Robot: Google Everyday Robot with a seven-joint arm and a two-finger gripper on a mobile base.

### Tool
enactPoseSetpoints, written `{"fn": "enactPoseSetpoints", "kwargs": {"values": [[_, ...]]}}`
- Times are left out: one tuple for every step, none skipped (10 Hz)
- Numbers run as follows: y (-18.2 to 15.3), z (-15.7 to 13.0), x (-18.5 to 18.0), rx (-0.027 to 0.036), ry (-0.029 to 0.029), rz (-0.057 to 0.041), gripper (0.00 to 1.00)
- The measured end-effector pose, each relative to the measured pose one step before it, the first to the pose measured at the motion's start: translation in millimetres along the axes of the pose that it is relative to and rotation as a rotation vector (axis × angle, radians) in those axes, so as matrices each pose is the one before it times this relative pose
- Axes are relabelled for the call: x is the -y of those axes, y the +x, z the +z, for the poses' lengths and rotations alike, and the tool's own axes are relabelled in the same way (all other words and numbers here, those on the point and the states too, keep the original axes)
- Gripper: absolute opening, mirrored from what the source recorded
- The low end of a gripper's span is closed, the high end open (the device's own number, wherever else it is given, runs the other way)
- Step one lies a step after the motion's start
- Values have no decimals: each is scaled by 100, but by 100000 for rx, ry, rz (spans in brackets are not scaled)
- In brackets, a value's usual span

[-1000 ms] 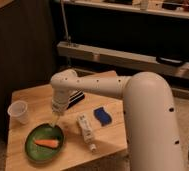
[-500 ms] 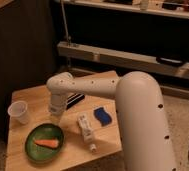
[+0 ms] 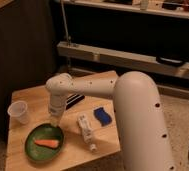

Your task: Pick up the ceramic bowl

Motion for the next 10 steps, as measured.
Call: {"fn": "enactPoseSetpoints", "kwargs": {"values": [[75, -31, 127, 97, 369, -572, 45], [-72, -146, 60, 822, 20, -202, 45], [-46, -134, 15, 843, -128, -54, 45], [36, -172, 98, 1037, -82, 155, 45], [-4, -186, 33, 1199, -136, -54, 45], [-28, -258, 31, 1255, 11, -267, 45], [54, -241, 121, 1196, -101, -11, 45], [-49, -396, 51, 1362, 19, -179, 45], [-50, -269, 65, 937, 111, -81, 45], [-70, -321, 15, 911, 292, -161, 45]]}}
